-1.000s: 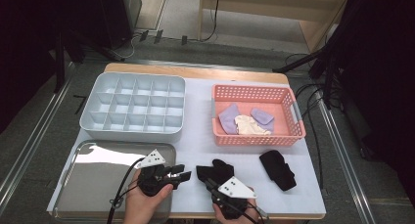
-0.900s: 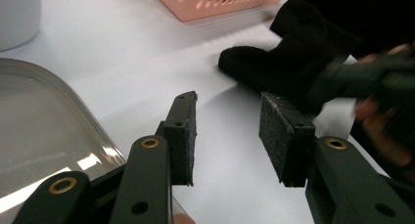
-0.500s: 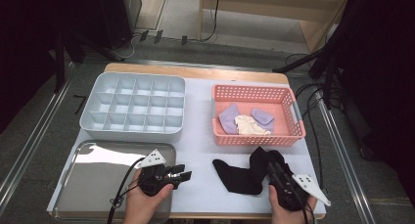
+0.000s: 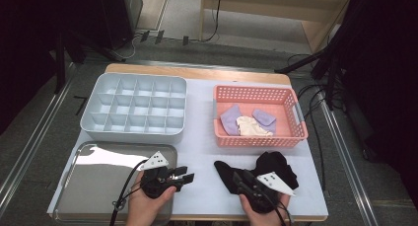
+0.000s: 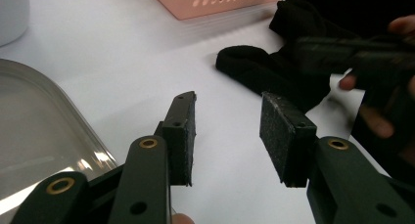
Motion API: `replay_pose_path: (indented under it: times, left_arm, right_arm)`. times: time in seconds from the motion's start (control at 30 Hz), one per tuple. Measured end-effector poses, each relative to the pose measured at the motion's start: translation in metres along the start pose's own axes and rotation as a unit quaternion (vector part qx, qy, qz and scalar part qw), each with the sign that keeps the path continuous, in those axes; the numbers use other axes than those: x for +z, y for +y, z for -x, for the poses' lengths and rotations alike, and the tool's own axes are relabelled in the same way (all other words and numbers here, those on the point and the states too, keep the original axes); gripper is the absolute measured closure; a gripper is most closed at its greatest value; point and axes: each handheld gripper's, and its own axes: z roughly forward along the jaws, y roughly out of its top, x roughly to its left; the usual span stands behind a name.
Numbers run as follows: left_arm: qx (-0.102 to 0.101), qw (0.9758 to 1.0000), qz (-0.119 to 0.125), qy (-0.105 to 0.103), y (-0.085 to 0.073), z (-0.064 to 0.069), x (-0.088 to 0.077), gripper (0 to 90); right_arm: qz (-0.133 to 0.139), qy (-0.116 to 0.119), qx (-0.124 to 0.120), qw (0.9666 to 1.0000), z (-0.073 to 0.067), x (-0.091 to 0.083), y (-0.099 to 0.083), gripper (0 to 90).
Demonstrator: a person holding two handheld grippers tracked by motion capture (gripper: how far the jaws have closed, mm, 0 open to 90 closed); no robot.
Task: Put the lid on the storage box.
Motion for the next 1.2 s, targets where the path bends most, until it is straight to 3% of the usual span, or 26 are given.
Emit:
replay_pose_path:
  times: [0.07, 0.17, 0.2, 0.33, 0.4, 0.47, 0.5, 0.57, 0.63, 0.7, 0.77, 0.83, 0.93, 0.97, 1.07, 1.2]
  left_arm:
    - [0.000, 1.0000, 0.000, 0.003, 0.000, -0.001, -0.001, 57.8]
    - [-0.002, 1.0000, 0.002, 0.005, -0.001, -0.001, 0.000, 57.3]
    - [-0.002, 1.0000, 0.002, 0.005, -0.002, -0.001, 0.000, 57.0]
    - [0.005, 1.0000, 0.002, 0.003, -0.002, 0.001, 0.000, 55.7]
    - [0.007, 1.0000, 0.005, 0.000, -0.002, 0.002, 0.001, 55.2]
    - [0.006, 1.0000, 0.002, 0.001, -0.001, 0.003, 0.001, 55.1]
    - [0.006, 1.0000, 0.002, 0.000, -0.001, 0.003, 0.001, 55.0]
    - [0.005, 1.0000, 0.001, 0.002, -0.002, 0.004, 0.002, 54.9]
    - [0.006, 1.0000, 0.001, 0.001, -0.001, 0.004, 0.003, 54.7]
    - [0.006, 1.0000, 0.003, 0.000, -0.001, 0.004, 0.003, 54.2]
    - [0.007, 1.0000, 0.005, 0.000, -0.001, 0.005, 0.005, 52.9]
    - [0.017, 0.9997, 0.009, 0.012, -0.001, 0.009, 0.006, 50.8]
    - [0.015, 0.9998, 0.013, 0.005, 0.000, 0.013, 0.010, 48.9]
    - [0.016, 0.9997, 0.013, 0.009, 0.000, 0.014, 0.012, 48.4]
    - [0.023, 0.9996, 0.007, 0.014, 0.001, 0.018, 0.017, 47.1]
    - [0.024, 0.9996, -0.001, 0.016, 0.001, 0.026, 0.026, 46.7]
  right_arm:
    - [-0.022, 0.003, -0.007, 0.9997, -0.004, 0.009, -0.004, 66.5]
    - [-0.034, 0.032, -0.016, 0.9988, -0.012, 0.013, -0.008, 84.9]
    - [-0.032, 0.035, -0.022, 0.9987, -0.016, 0.013, -0.008, 87.0]
    - [-0.025, 0.081, -0.036, 0.9957, -0.034, 0.012, -0.011, 87.7]
    - [-0.031, 0.121, -0.052, 0.9909, -0.044, 0.012, -0.013, 83.9]
    - [-0.043, 0.157, -0.070, 0.9842, -0.050, 0.013, -0.014, 74.5]
    - [-0.043, 0.163, -0.079, 0.9825, -0.051, 0.012, -0.014, 72.2]
    - [-0.033, 0.159, -0.083, 0.9832, -0.048, 0.008, -0.013, 71.7]
    - [-0.017, 0.147, -0.071, 0.9864, -0.040, 0.001, -0.008, 72.2]
    - [0.009, 0.113, -0.068, 0.9912, -0.028, -0.006, -0.002, 73.5]
    - [0.029, 0.069, -0.059, 0.9954, -0.013, -0.015, 0.005, 73.0]
    - [0.049, 0.014, -0.057, 0.9971, 0.004, -0.022, 0.011, 71.4]
    - [0.070, -0.073, -0.059, 0.9931, 0.027, -0.033, 0.017, 68.1]
    - [0.070, -0.091, -0.052, 0.9920, 0.033, -0.036, 0.018, 67.5]
    - [0.065, -0.108, -0.034, 0.9915, 0.048, -0.037, 0.020, 61.3]
    - [0.049, -0.130, -0.029, 0.9899, 0.058, -0.032, 0.018, 55.7]
